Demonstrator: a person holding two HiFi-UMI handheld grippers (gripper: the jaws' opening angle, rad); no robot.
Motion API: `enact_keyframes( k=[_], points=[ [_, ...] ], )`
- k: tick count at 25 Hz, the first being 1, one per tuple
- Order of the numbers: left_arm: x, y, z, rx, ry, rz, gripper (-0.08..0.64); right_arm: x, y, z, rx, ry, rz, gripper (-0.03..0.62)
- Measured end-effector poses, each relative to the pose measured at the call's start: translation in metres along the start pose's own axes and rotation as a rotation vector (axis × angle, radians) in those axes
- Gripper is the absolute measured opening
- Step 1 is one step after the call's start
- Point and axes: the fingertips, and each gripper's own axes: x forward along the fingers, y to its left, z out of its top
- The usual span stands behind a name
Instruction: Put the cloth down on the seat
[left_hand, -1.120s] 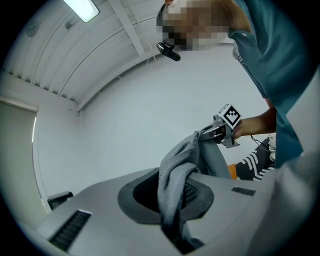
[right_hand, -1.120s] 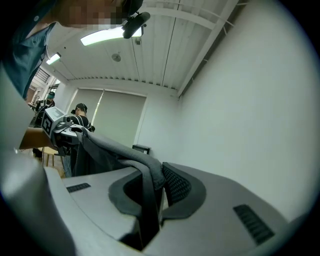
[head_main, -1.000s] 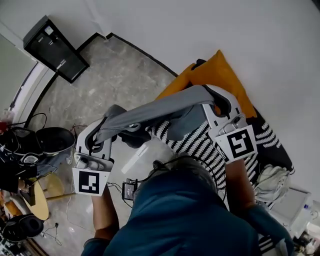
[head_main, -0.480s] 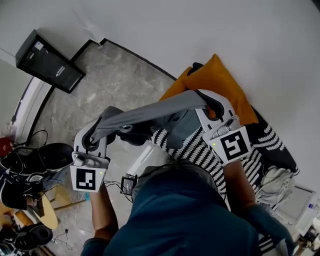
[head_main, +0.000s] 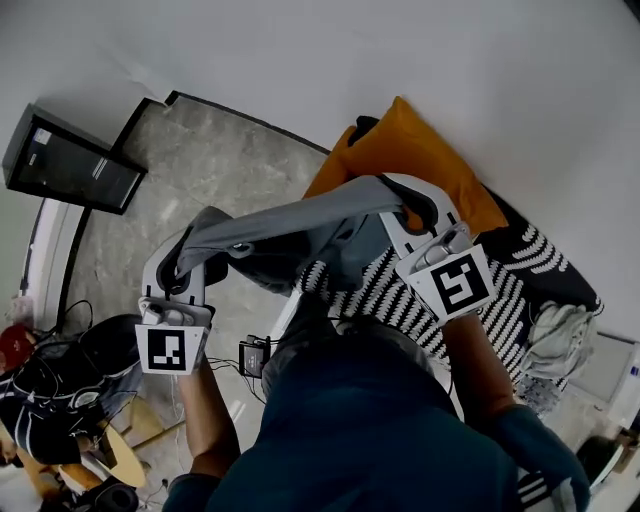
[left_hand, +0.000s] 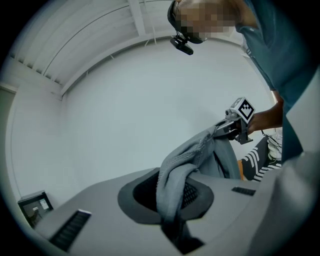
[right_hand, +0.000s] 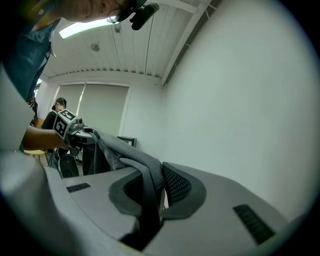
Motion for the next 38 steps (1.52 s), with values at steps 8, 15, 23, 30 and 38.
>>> enact_keyframes(
  k=[8, 15, 23, 30, 38],
  points=[
    [0.072, 0.012, -0.013, -0.006, -0.037, -0.131, 0.031, 0.01, -0.03, -0.027, 0.029, 0.106, -0.131, 0.046],
    [0.135, 0.025, -0.032, 0.009, -0.043, -0.223, 0.031, 0.039, -0.058, -0.057, 0.069, 0.16, -0.216, 0.046],
    [0.189, 0.015, -0.062, -0.003, -0.01, -0.3, 0.031, 0.048, -0.086, -0.096, 0.074, 0.192, -0.266, 0.046],
    [0.22, -0.003, -0.084, -0.012, 0.032, -0.32, 0.031, 0.051, -0.106, -0.134, 0.123, 0.206, -0.275, 0.046],
    [0.27, -0.032, -0.12, -0.049, 0.112, -0.34, 0.032, 0.058, -0.141, -0.182, 0.142, 0.209, -0.288, 0.046]
  ],
)
